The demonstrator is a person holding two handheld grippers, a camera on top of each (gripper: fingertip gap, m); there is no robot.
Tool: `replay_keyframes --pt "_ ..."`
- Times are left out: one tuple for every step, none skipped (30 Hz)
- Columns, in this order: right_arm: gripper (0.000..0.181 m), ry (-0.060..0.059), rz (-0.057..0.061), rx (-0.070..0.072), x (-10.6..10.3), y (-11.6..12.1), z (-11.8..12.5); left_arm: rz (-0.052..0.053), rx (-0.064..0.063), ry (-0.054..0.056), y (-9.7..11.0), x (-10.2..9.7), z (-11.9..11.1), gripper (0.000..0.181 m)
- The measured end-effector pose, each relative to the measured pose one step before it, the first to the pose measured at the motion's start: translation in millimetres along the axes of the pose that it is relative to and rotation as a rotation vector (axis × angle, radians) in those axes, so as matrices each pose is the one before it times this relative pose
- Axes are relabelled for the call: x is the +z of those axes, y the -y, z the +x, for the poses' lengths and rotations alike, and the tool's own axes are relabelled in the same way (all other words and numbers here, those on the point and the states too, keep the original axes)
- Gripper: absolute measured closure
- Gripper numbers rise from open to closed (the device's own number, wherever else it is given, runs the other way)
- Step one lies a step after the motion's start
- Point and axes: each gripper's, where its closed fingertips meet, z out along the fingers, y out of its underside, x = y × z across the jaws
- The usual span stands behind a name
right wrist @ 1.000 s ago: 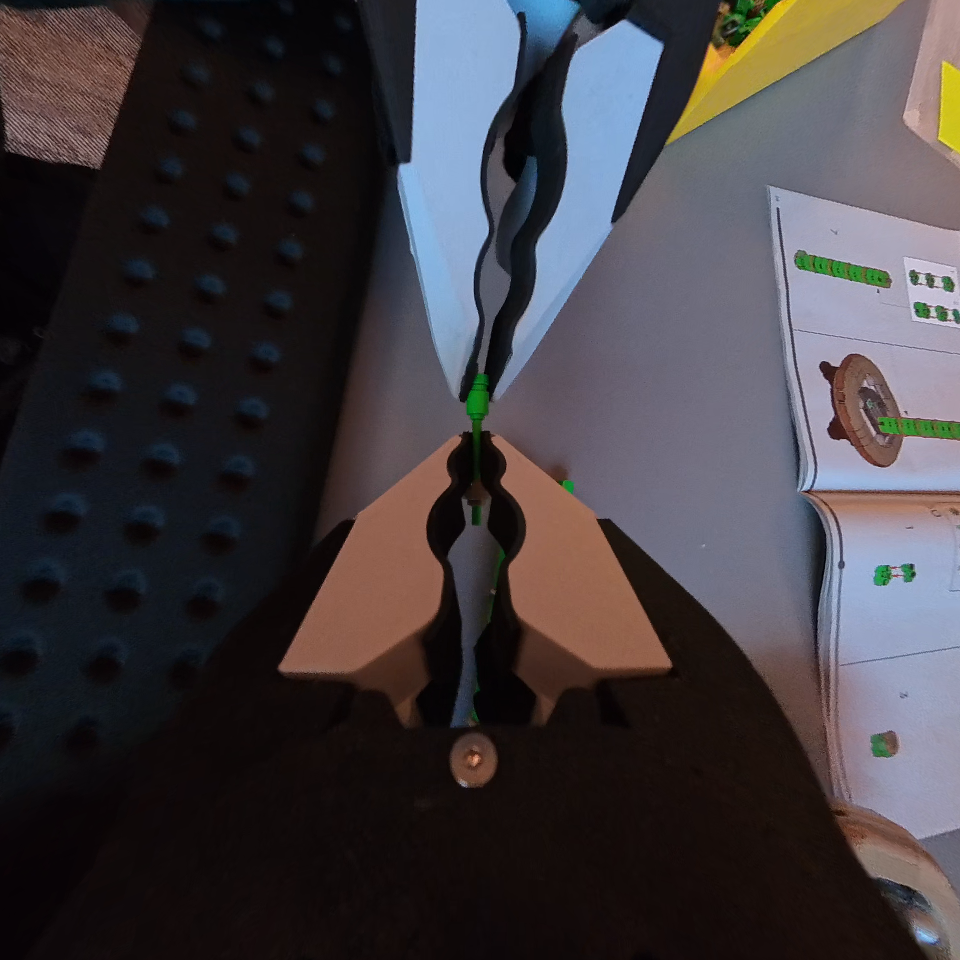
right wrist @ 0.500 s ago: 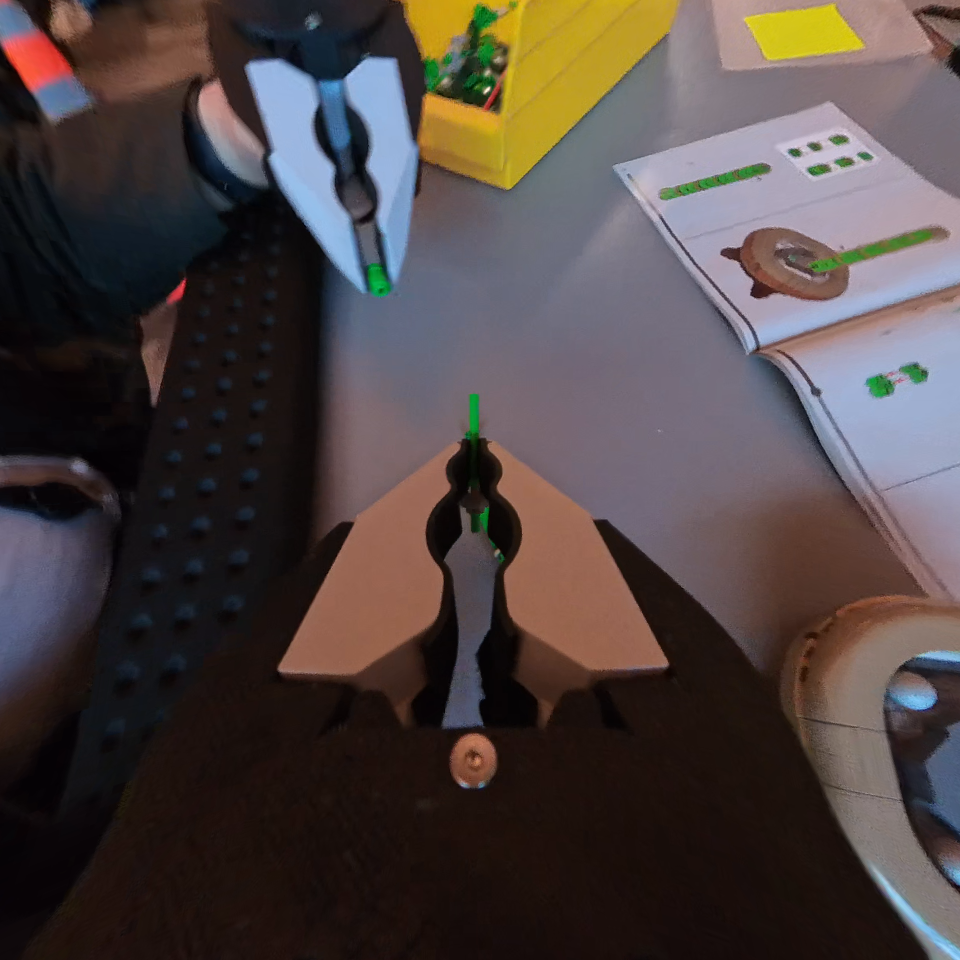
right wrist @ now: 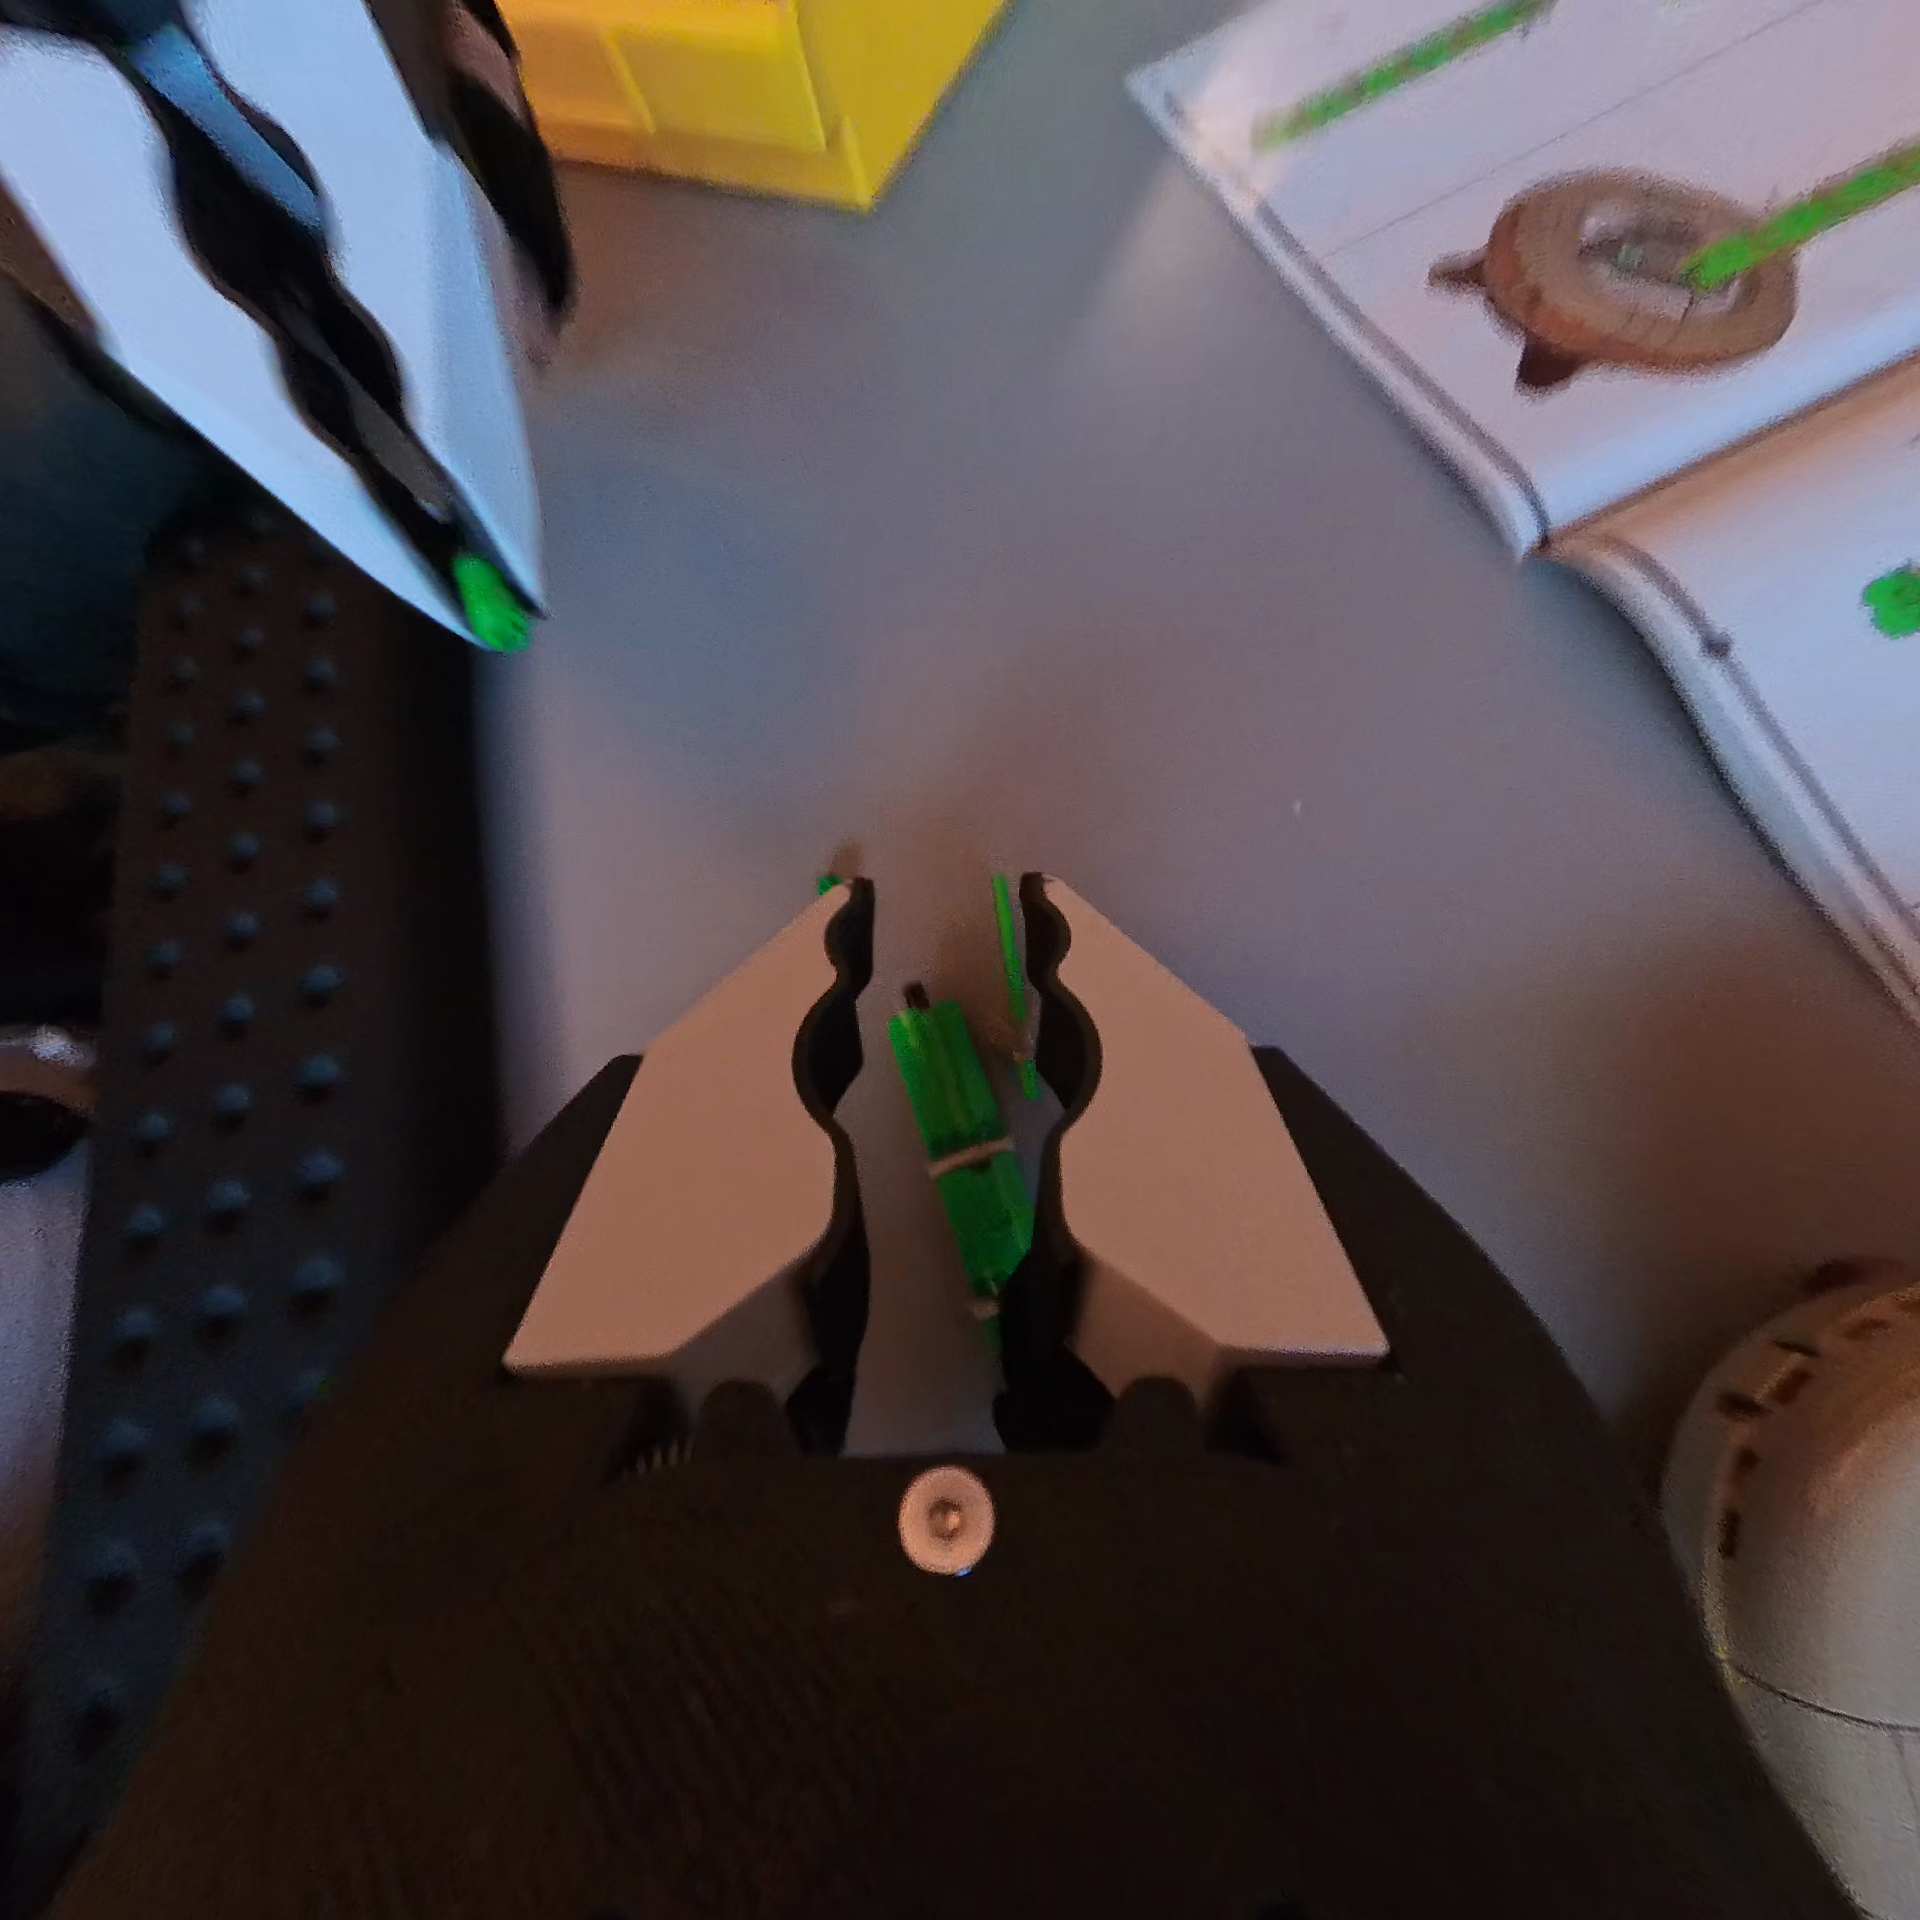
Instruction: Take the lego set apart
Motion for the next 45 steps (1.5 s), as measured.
replay_keyframes --pt "0.153 0.0222 0.0691 -0.0190 -4.54 12.16 -6.90 -0.0130 0.0165 0.0097 -1.51 1.45 -0.13 0.175" --pt "0.153 0.0560 0.0867 -0.0294 -3.29 15.42 -14.16 -0.0106 0.0155 0.0090 -1.24 1.33 -0.14 0.175" --pt "0.153 0.0708 0.0780 -0.0286 -0.28 14.00 -17.37 -0.0093 0.0142 0.0060 -1.05 1.31 0.30 0.175" --pt "0.154 0.0549 0.0430 -0.0107 3.36 8.47 -13.83 -0.0065 0.0123 0.0079 -0.26 1.10 0.04 0.175" --pt "0.155 0.0370 0.0031 0.0223 6.09 1.39 -8.11 -0.0010 0.0121 0.0076 0.51 0.93 0.08 0.175" --pt "0.155 0.0385 -0.0207 0.0502 6.94 -3.18 -4.72 0.0026 0.0103 0.0025 0.83 0.61 0.51 0.175" --pt "0.157 0.0550 -0.0198 0.0626 6.00 -3.38 -5.07 0.0037 0.0068 0.0026 0.98 0.25 0.43 0.175" --pt "0.159 0.0551 -0.0129 0.0623 4.11 -2.24 -3.91 0.0072 0.0049 0.0031 1.64 -0.25 0.04 0.175" --pt "0.161 0.0357 0.0018 0.0500 2.13 -0.24 -1.35 0.0100 0.0040 -0.0011 1.88 -0.63 0.57 0.175" --pt "0.168 0.0087 0.0124 0.0277 0.27 0.89 1.51 0.0083 0.0020 -0.0017 1.61 -0.73 0.49 0.175" --pt "0.174 -0.0027 0.0141 0.0092 -0.81 1.20 1.89 0.0089 0.0022 0.0048 1.72 -0.68 -0.43 0.175" --pt "0.174 0.0106 0.0110 0.0023 -0.77 1.43 -1.51 0.0085 0.0043 0.0028 1.74 -0.40 0.01 0.175" --pt "0.173 0.0054 0.0049 0.0008 -0.46 0.81 -1.12 0.0072 0.0038 -0.0002 1.73 -0.34 0.45 0.175" --pt "0.173 0.0006 0.0038 0.0024 -0.22 0.44 -0.14 0.0029 0.0051 0.0026 1.04 -0.38 0.08 0.175" --pt "0.172 0.0062 0.0021 0.0083 -0.10 0.23 -0.71 0.0035 0.0063 0.0014 0.69 -0.17 0.42 0.175" --pt "0.173 0.0034 -0.0004 0.0104 -0.06 -0.04 -0.11 0.0008 0.0035 0.0026 0.25 -0.11 0.07 0.175" --pt "0.174 0.0032 -0.0021 0.0129 0.01 -0.50 0.03 -0.0034 0.0034 0.0016 -0.20 0.18 0.24 0.175" --pt "0.175 0.0080 -0.0112 0.0188 -0.02 -1.71 -0.98 -0.0037 0.0034 -0.0052 -0.60 0.63 1.15 0.175" --pt "0.175 -0.0006 -0.0083 0.0056 -0.83 -0.68 -0.08 -0.0019 0.0008 0.0004 -0.48 0.82 0.17 0.175" --pt "0.175 -0.0160 0.0033 -0.0028 -1.60 0.47 2.13 -0.0016 0.0035 0.0084 -0.20 0.30 -1.00 0.173" --pt "0.175 -0.0144 0.0090 0.0045 -2.43 1.11 2.49 0.0025 0.0037 0.0152 0.29 -0.35 -2.20 0.168" --pt "0.175 0.0153 0.0114 0.0118 -2.05 1.33 -1.61 0.0072 0.0007 0.0181 0.65 -0.89 -2.63 0.163" --pt "0.175 0.0265 0.0132 0.0143 -1.45 1.57 -3.39 0.0080 -0.0017 0.0093 0.87 -0.96 -1.59 0.161" --pt "0.175 0.0072 0.0114 0.0094 -0.74 1.31 -0.77 0.0084 -0.0025 -0.0041 1.28 -0.73 0.50 0.161" --pt "0.176 -0.0035 -0.0004 0.0010 -0.07 -0.24 0.68 0.0068 -0.0036 -0.0065 1.09 -0.22 0.97 0.162" --pt "0.175 0.0019 -0.0054 -0.0037 0.59 -0.67 -0.57 0.0003 -0.0028 -0.0029 0.07 0.23 0.30 0.162" --pt "0.175 0.0057 -0.0017 -0.0043 0.94 -0.15 -1.43 -0.0048 -0.0019 -0.0008 -0.83 0.48 0.03 0.163" --pt "0.175 0.0045 -0.0029 -0.0006 0.91 -0.43 -1.03 -0.0050 -0.0019 -0.0039 -0.86 0.46 0.47 0.165" --pt "0.175 0.0059 -0.0030 0.0017 0.74 -0.46 -0.88 -0.0045 -0.0026 -0.0047 -0.73 0.37 0.61 0.169" --pt "0.175 0.0009 0.0015 0.0025 0.26 0.13 0.18 -0.0014 -0.0016 -0.0089 -0.30 0.26 1.19 0.171" --pt "0.175 0.0014 0.0048 0.0039 -0.10 0.48 0.26 -0.0003 -0.0019 -0.0071 0.14 0.02 0.80 0.174" --pt "0.175 0.0092 0.0078 0.0054 -0.21 0.94 -0.64 0.0024 -0.0011 -0.0094 0.59 -0.26 1.33 0.178" --pt "0.175 0.0116 0.0053 0.0087 -0.07 0.59 -0.87 0.0049 -0.0011 -0.0035 1.12 -0.69 0.35 0.178" --pt "0.175 0.0100 0.0056 0.0029 0.35 0.58 -0.91 0.0034 -0.0016 -0.0043 0.81 -0.75 0.43 0.179" --pt "0.175 0.0038 0.0020 -0.0032 0.71 0.06 -0.41 0.0002 -0.0063 -0.0059 0.24 -0.82 0.41 0.179" --pt "0.175 -0.0027 -0.0002 -0.0082 0.74 -0.22 0.21 0.0000 -0.0097 -0.0041 0.11 -0.70 0.01 0.180" --pt "0.175 -0.0030 -0.0014 -0.0095 0.73 -0.27 0.13 0.0002 -0.0083 -0.0030 0.14 -0.46 -0.23 0.180" --pt "0.175 0.0001 -0.0002 -0.0067 0.66 0.15 -0.34 0.0008 -0.0065 -0.0036 0.21 -0.31 0.13 0.180" --pt "0.175 0.0012 -0.0013 -0.0030 0.10 0.24 -0.78 -0.0006 -0.0047 -0.0019 -0.04 -0.06 -0.01 0.180" --pt "0.175 -0.0044 -0.0028 -0.0088 -0.01 0.04 -0.23 0.0013 -0.0028 -0.0022 0.22 -0.03 0.19 0.180" --pt "0.175 -0.0014 -0.0045 -0.0099 0.03 -0.48 -0.96 0.0009 -0.0029 -0.0065 0.36 -0.13 0.89 0.180" --pt "0.175 0.0056 -0.0129 -0.0021 0.09 -1.38 -1.91 0.0013 -0.0054 -0.0149 0.54 -0.06 2.12 0.180" --pt "0.175 0.0030 -0.0148 -0.0070 0.02 -1.47 -1.67 0.0001 -0.0105 -0.0161 0.26 0.20 2.07 0.180" --pt "0.175 0.0024 -0.0104 -0.0083 0.12 -1.21 -1.39 0.0000 -0.0089 -0.0155 0.26 0.18 1.97 0.180" --pt "0.176 0.0198 -0.0124 -0.0009 0.14 -1.73 -3.58 0.0061 -0.0076 -0.0262 1.11 -0.07 3.70 0.181"
